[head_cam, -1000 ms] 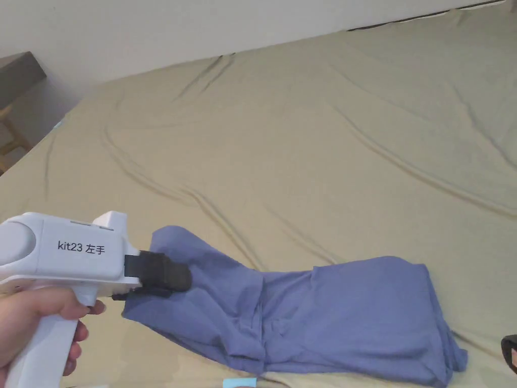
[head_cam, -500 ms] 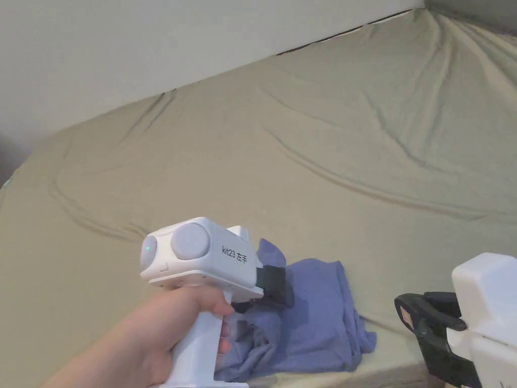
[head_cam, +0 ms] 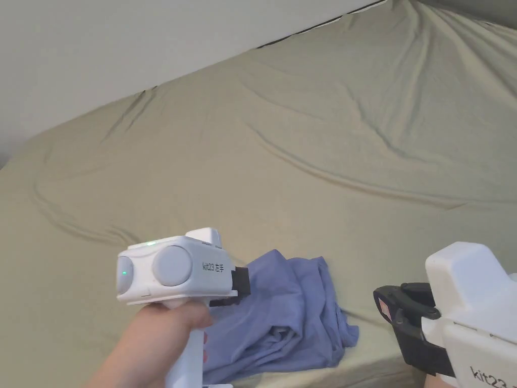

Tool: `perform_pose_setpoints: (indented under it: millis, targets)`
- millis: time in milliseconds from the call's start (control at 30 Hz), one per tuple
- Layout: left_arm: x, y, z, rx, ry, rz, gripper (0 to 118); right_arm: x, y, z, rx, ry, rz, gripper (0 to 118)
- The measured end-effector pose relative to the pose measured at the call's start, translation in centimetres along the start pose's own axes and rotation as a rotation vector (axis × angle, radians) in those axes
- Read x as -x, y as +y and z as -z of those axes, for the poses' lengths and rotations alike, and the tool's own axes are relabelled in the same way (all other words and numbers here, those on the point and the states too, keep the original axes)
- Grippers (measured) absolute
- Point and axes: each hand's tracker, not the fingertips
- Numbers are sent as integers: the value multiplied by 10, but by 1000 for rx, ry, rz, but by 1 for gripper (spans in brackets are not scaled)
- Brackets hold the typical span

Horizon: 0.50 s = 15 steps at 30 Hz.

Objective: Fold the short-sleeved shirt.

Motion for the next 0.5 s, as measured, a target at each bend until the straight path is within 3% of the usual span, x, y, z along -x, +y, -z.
perform_pose_setpoints:
  millis: [133,200,300,367,500]
  targets:
    - [-33,-23,28,95,-170,-39,0,-2,0,0,1,-17,-7,0]
    - [-55,-36,36,99,-184,41,0,-3,0,0,4,-29,-3,0]
    - [-66,-36,40,61,-152,51,0,-4,-1,1,5,-41,-11,0]
    - [-63,-31,39,69,-238,-15,0,-3,-1,2,5,-44,-21,0]
    - [-65,-36,24,33,-404,70,0,3,-4,9,39,-56,-30,0]
